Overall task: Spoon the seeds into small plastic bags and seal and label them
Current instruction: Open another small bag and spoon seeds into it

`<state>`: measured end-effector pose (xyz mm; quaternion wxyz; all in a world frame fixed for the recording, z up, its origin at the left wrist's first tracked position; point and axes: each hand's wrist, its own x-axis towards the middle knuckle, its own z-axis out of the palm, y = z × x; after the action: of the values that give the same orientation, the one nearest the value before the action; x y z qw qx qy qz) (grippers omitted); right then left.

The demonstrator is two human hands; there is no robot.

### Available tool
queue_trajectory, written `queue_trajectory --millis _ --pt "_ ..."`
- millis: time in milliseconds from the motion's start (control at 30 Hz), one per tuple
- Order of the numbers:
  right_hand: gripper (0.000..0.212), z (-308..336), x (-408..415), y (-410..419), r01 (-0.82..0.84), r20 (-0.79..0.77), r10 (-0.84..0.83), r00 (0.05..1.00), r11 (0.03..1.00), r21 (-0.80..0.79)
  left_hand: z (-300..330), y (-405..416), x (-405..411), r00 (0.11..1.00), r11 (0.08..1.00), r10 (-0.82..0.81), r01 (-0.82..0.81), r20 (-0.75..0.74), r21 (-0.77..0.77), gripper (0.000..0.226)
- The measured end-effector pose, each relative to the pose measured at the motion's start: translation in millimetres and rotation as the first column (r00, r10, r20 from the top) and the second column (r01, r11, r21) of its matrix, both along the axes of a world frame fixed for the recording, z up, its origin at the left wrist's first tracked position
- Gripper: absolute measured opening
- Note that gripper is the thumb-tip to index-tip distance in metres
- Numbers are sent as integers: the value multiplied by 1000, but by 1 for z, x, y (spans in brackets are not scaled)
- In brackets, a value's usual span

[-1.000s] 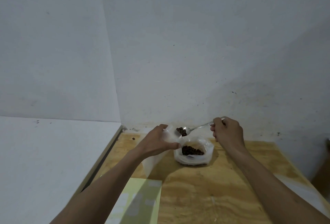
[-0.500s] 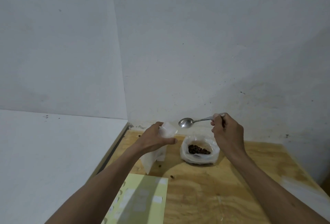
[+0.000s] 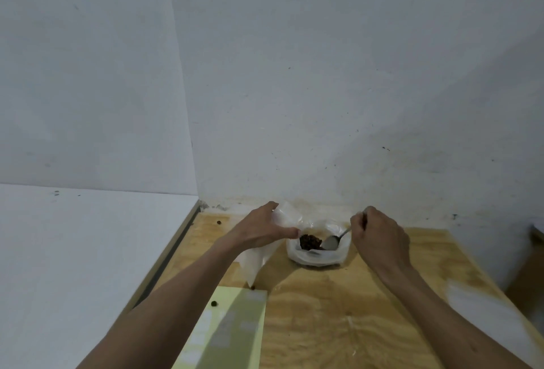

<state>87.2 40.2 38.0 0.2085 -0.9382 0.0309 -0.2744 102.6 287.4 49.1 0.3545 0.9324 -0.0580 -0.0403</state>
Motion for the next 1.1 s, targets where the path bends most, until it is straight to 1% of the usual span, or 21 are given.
queue_trajectory --millis 33,100,167,233,300,400,467,533,633,733,833,900,1033,1100 --pt "32 -5 1 2 28 -40 -27 999 999 45 -1 -4 0 999 999 -16 17 -28 32 95" --pt "35 -14 6 6 97 -156 -69 985 978 184 -4 -11 1 996 995 -46 52 -77 79 87" --pt "39 -23 11 10 160 -262 -76 962 935 316 -7 -15 1 995 995 -55 62 -87 81 84" --pt "43 -28 15 11 204 -310 -78 948 893 400 -8 -16 2 996 996 -50 56 -72 76 84" --pt "44 -29 19 5 219 -315 -74 946 863 456 -7 -13 4 998 996 -40 44 -48 74 85" --pt "45 -22 24 -8 201 -284 -55 957 831 519 -7 -4 7 1000 1000 -14 14 -23 20 91" --pt "46 -15 25 -15 181 -254 -48 966 828 531 -6 1 7 1000 1000 5 -6 -14 -30 101" --pt "45 -4 26 -20 153 -222 -37 974 831 535 -5 2 7 1000 999 17 -17 -2 -38 107" --pt "42 20 23 -24 101 -171 -1 985 813 574 -7 2 9 1000 999 17 -17 -5 -48 109" --pt "38 41 21 -18 49 -142 46 989 798 600 -7 0 9 1000 998 4 -5 -6 -60 107" --pt "37 49 20 -5 -1 -114 87 990 800 601 -7 0 7 1000 997 3 -4 -5 -74 104" --pt "37 50 18 6 -50 -88 126 988 802 595 -7 1 6 1000 997 13 -13 -7 -81 106" --pt "31 50 12 21 -185 -9 228 974 812 553 -5 8 7 998 991 54 -58 -35 -122 111" --pt "28 50 8 28 -262 41 284 958 806 530 -3 13 7 997 991 66 -69 -30 -117 110"
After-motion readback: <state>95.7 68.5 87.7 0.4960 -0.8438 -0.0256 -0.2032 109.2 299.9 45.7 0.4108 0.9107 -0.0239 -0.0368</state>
